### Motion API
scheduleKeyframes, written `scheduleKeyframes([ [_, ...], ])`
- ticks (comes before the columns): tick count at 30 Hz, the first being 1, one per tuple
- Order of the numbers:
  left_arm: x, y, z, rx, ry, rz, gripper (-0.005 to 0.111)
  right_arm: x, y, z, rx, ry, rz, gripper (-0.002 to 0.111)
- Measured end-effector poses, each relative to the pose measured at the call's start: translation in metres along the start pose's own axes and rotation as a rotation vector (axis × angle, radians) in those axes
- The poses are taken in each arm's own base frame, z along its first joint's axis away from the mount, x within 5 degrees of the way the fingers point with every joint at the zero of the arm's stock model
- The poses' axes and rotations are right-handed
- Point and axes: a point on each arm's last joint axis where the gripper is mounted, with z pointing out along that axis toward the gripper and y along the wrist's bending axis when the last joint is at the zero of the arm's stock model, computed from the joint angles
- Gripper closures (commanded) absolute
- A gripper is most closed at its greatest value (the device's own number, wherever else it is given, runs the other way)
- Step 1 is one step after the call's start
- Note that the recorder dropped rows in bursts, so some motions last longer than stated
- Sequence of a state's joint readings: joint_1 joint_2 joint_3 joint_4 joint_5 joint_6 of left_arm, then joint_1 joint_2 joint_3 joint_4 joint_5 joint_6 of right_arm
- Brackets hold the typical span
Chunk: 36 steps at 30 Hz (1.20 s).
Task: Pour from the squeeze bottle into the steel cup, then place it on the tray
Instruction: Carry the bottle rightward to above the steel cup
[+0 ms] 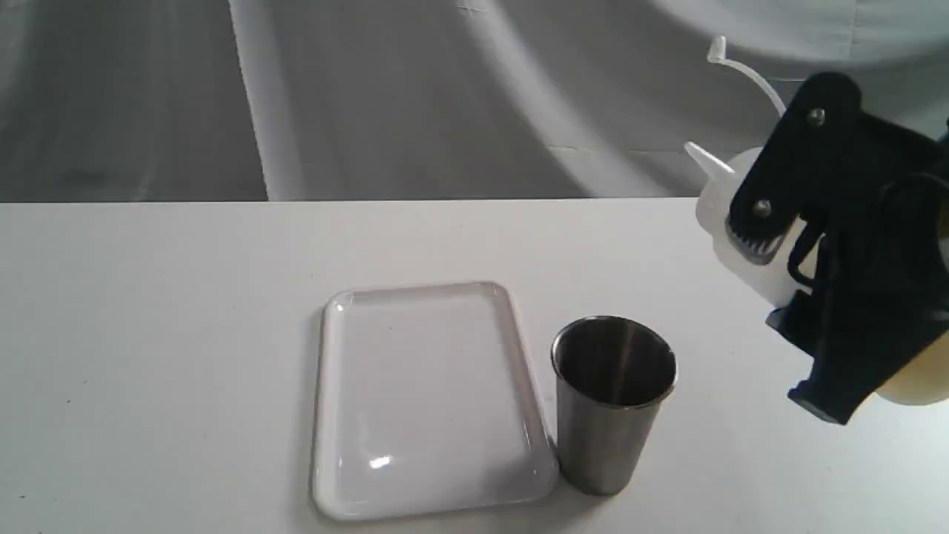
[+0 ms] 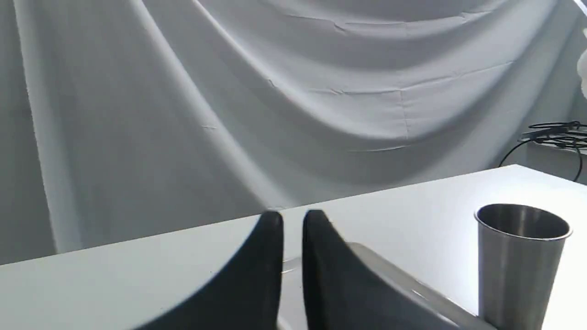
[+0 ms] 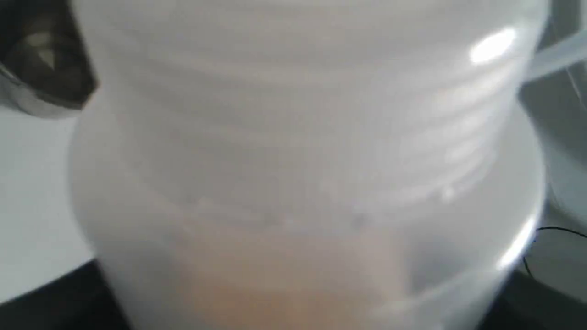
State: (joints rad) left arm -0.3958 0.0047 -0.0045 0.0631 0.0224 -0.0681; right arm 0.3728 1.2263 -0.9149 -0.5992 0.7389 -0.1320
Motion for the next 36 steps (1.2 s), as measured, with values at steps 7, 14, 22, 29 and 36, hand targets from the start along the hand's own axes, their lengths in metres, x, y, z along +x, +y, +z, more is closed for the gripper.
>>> scheduleKeyframes([
  [7, 0.0, 0.0, 0.0, 0.0, 0.0, 0.0, 0.098, 0.003, 0.001, 0.002, 0.006, 0.015, -0.066, 0.108],
  [14, 0.0, 0.0, 0.0, 0.0, 0.0, 0.0, 0.098, 0.001, 0.005, 0.019, 0.008, 0.073, -0.178, 0.108],
  [22, 0.0, 0.0, 0.0, 0.0, 0.0, 0.0, 0.098, -0.001, 0.007, 0.045, 0.043, 0.15, -0.333, 0.108],
  [29, 0.0, 0.0, 0.0, 0.0, 0.0, 0.0, 0.098, -0.002, 0.012, 0.061, 0.039, 0.19, -0.408, 0.108],
  [36, 0.0, 0.0, 0.0, 0.0, 0.0, 0.0, 0.098, -0.003, 0.013, 0.072, 0.056, 0.22, -0.504, 0.108],
])
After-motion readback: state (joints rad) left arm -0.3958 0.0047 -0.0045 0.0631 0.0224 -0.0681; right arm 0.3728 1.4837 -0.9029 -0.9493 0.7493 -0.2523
